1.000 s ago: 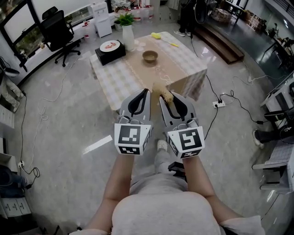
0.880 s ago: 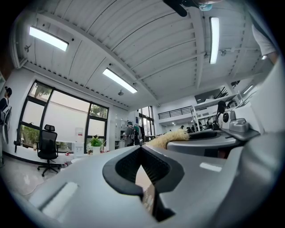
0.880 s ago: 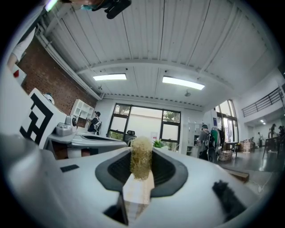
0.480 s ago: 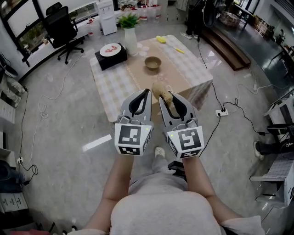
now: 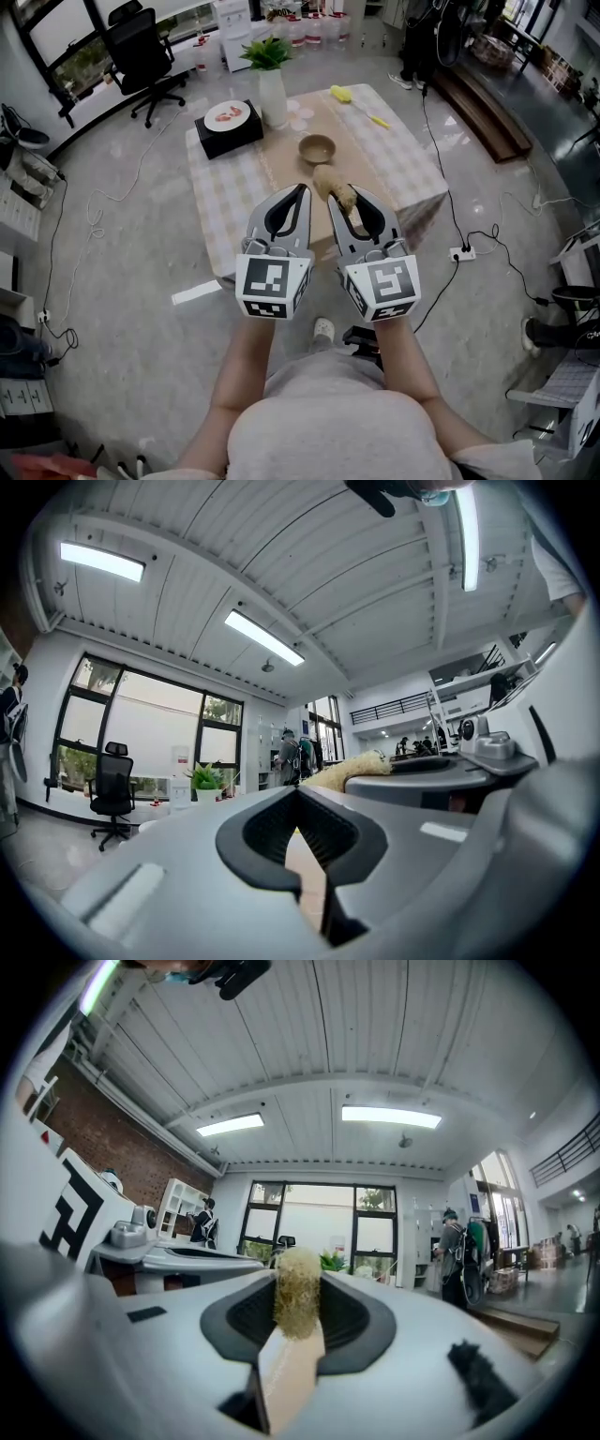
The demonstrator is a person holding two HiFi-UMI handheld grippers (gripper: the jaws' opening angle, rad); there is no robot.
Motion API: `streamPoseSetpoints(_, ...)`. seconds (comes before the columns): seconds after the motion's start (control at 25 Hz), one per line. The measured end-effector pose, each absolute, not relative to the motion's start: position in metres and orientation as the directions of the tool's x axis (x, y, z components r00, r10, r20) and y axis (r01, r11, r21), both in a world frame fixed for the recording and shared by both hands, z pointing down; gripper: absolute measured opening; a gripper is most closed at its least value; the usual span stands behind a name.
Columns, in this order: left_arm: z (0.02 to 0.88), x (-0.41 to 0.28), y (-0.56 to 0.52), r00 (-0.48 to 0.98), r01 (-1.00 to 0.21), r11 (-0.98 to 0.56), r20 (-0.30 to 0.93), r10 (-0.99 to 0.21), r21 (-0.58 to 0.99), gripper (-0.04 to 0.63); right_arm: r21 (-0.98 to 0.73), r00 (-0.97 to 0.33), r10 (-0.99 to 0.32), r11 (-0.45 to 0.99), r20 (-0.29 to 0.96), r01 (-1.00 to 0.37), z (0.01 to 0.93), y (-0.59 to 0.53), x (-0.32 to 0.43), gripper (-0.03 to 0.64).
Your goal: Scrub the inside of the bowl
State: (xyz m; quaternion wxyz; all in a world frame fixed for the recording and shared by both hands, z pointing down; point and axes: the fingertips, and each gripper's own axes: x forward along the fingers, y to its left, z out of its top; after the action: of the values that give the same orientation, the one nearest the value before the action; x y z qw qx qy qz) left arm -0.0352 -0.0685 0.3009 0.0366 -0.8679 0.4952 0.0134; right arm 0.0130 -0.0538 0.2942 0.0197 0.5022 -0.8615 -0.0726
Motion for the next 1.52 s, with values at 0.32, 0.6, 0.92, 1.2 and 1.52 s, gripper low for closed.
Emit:
streamPoseSetpoints(0.32,0.309,-0.014,-0.113,0.456,-0.89,-0.455,-0.046,-0.889,-0.032,0.005,0.124,-0.539,-0.842,0.532,-0.027,-0.837,0.298,-0.097,0.04,0.103)
streamPoseSetpoints(0.6,0.321,-0.003,-0.133,0.436,-0.9,-0.435,-0.011,-0.9,-0.036,0.005,0.084,-0.545,-0.838,0.541,-0.023,-0.836,0.305,-0.115,0.059,0.103)
streamPoseSetpoints(0.92,0.328,-0.008,-0.144,0.415,-0.91,-0.415,-0.015,-0.91,0.004,0.005,0.053,-0.551,-0.834,0.55,0.0,-0.833,0.315,-0.129,0.067,0.103)
streamPoseSetpoints(1.2,0.349,0.003,-0.169,0.483,-0.875,-0.484,0.069,-0.873,0.004,0.02,0.039,-0.548,-0.837,0.548,0.003,-0.836,0.321,-0.152,0.071,0.103)
streamPoseSetpoints(1.52,0.374,0.014,-0.211,0.568,-0.823,-0.563,0.136,-0.812,0.074,0.223,0.044,-0.544,-0.838,0.545,0.038,-0.837,0.33,-0.195,0.07,0.103)
